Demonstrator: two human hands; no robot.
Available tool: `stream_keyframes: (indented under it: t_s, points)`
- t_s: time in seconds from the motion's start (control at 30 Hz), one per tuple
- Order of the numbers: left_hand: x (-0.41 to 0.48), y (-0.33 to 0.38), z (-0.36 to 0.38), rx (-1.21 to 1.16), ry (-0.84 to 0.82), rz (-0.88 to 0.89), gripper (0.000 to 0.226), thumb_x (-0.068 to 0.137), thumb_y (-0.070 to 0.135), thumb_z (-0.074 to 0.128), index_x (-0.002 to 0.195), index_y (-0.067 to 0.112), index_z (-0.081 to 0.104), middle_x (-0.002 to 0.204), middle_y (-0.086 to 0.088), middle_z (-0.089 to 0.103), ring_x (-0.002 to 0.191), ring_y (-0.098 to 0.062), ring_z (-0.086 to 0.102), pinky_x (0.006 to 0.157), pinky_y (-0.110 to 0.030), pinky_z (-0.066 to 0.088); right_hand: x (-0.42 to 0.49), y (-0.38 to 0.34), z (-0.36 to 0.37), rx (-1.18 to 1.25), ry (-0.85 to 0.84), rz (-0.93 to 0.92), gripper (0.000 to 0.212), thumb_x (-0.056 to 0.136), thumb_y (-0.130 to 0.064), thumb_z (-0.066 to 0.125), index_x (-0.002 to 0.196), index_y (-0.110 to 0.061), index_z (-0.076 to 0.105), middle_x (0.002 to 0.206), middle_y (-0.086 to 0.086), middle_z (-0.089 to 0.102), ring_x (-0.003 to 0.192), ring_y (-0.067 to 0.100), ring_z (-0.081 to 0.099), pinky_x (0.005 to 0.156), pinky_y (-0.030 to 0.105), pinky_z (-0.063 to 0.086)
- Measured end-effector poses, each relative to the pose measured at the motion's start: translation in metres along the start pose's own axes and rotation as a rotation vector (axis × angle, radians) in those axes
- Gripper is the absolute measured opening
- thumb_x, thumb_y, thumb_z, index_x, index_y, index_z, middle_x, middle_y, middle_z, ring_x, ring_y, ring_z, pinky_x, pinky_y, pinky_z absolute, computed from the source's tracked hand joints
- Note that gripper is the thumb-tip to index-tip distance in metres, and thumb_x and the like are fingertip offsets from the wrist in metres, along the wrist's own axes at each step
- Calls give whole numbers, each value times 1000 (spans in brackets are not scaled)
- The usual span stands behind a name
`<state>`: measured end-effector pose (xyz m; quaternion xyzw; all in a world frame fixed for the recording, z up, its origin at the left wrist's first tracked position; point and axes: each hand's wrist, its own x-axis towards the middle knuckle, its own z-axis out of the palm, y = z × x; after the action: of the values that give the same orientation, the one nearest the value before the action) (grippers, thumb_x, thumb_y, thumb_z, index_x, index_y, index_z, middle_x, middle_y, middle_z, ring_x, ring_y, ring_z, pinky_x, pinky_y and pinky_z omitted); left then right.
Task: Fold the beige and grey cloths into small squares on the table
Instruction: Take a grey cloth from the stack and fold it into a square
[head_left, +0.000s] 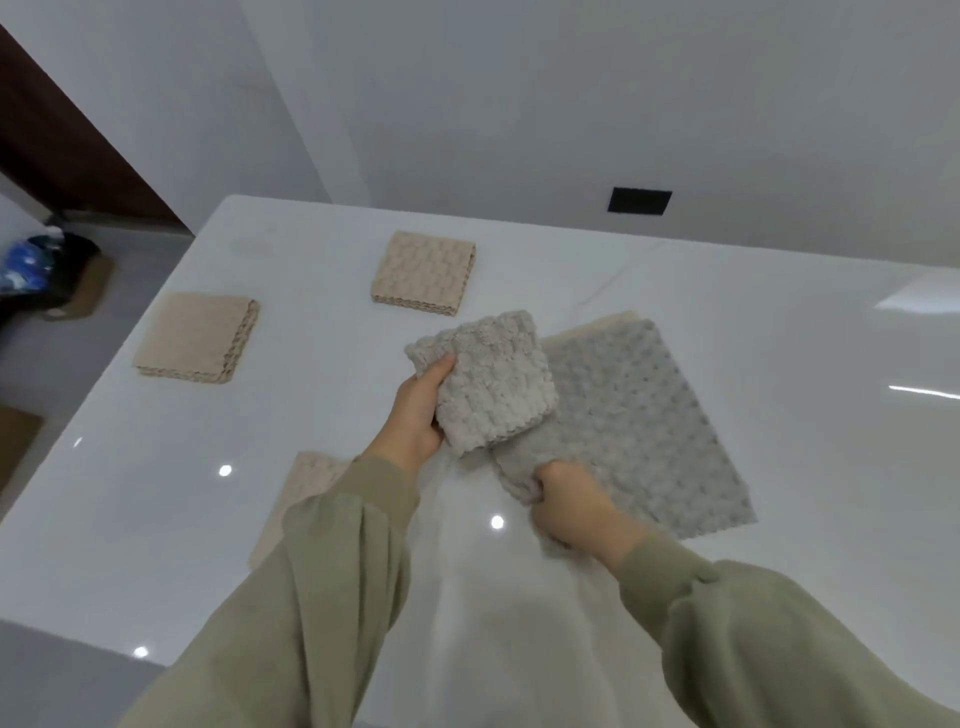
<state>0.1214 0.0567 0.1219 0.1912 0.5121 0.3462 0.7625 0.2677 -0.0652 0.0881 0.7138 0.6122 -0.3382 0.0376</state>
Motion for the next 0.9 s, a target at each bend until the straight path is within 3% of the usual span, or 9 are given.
stream_keyframes:
  t_s: [0.1,0.2,0.33,0.4,0.5,0.57,0.7,0.83,0.9]
  points:
    - [5,0,17,54,-35,-10,37,91,25,61,122,5,59,119,-14,65,107,-26,63,88,-39,51,-12,7,-2,346,-175,-48,28,86,-15,55,60,-5,54,57,15,54,49,15,45,50,22,36]
    - [10,-9,37,109,-44,-30,29,91,27,61,113,9,63,116,-13,67,103,-25,65,85,-38,52,-1,37,-27,526,133,135,26,87,-11,49,77,9,63,69,24,61,57,16,47,54,25,37]
    - [16,-32,71,147,-50,-84,25,90,28,62,107,10,65,112,-12,68,102,-25,65,92,-40,50,14,79,-73,834,409,280,35,96,-17,38,65,-10,52,69,8,54,72,23,50,64,32,39]
    - [19,-46,93,168,-78,-125,25,91,28,61,107,9,65,111,-12,68,102,-25,65,93,-41,49,19,98,-91,1099,357,274,36,98,-32,37,69,-20,54,70,-3,53,72,19,51,71,33,42]
    - [25,-65,130,193,-90,-130,33,89,28,64,113,5,63,114,-14,67,105,-26,64,95,-41,49,27,133,-107,1446,147,216,35,95,-47,44,97,-18,64,85,-4,68,80,14,64,76,30,49]
    - [31,-78,156,196,-68,-95,36,88,27,65,115,4,62,113,-13,67,102,-25,65,91,-39,51,33,161,-116,1475,77,225,36,93,-40,54,111,-10,64,105,6,71,96,21,67,89,36,51]
    - [53,-103,211,189,-39,-52,33,87,26,66,111,3,63,110,-14,68,96,-23,67,83,-36,54,42,220,-136,1421,72,292,39,87,-15,65,118,7,56,116,20,64,101,31,65,94,44,51]
    - [81,-121,254,358,26,-119,20,89,29,63,100,12,66,89,-4,70,80,-17,68,67,-30,56,57,269,-159,1242,242,345,39,85,-13,64,111,14,53,115,33,58,105,43,60,91,54,50]
    - [97,-127,269,519,39,-123,21,89,20,63,107,10,61,92,-6,68,81,-21,65,75,-36,57,65,288,-169,1133,334,373,42,86,-16,63,112,15,52,115,35,56,107,46,56,90,56,48]
